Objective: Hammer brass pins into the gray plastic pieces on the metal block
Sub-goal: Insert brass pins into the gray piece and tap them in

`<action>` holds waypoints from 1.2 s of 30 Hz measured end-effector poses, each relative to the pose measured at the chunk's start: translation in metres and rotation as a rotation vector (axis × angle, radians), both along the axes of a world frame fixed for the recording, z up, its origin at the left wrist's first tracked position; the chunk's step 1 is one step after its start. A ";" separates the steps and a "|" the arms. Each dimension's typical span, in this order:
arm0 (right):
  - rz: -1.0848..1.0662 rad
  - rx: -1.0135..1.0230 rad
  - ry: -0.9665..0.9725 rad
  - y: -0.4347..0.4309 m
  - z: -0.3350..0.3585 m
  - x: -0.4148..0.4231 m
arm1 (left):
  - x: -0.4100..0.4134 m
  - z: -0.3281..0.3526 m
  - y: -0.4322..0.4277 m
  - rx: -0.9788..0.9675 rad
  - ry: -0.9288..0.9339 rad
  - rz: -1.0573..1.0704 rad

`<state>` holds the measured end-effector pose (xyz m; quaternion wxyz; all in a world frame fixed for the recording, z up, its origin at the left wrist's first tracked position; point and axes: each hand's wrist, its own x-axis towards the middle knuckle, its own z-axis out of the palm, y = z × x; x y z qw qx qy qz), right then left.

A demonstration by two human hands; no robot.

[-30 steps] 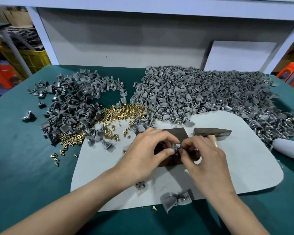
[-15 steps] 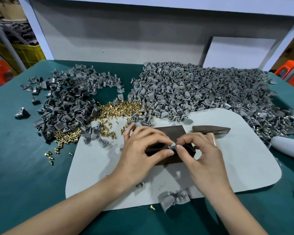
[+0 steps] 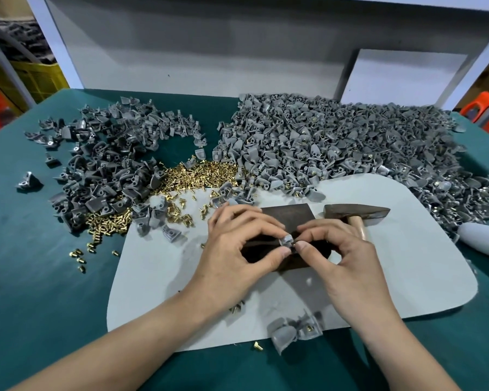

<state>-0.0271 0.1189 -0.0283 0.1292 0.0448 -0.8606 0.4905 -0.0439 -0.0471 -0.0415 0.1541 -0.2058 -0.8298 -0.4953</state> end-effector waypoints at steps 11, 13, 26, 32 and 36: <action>-0.009 -0.199 -0.090 0.001 0.002 -0.001 | -0.007 0.000 -0.001 0.127 -0.147 0.015; 0.011 -0.218 -0.112 0.003 0.001 -0.002 | -0.007 0.000 -0.003 0.129 -0.157 -0.008; 0.081 -0.346 -0.203 0.001 0.002 0.001 | -0.007 -0.002 -0.008 0.090 -0.174 -0.065; 0.021 -0.211 -0.111 -0.005 0.003 0.006 | -0.006 -0.003 -0.007 0.074 -0.175 -0.048; -0.019 -0.210 -0.092 -0.007 0.002 0.006 | -0.006 -0.002 -0.006 0.070 -0.170 -0.052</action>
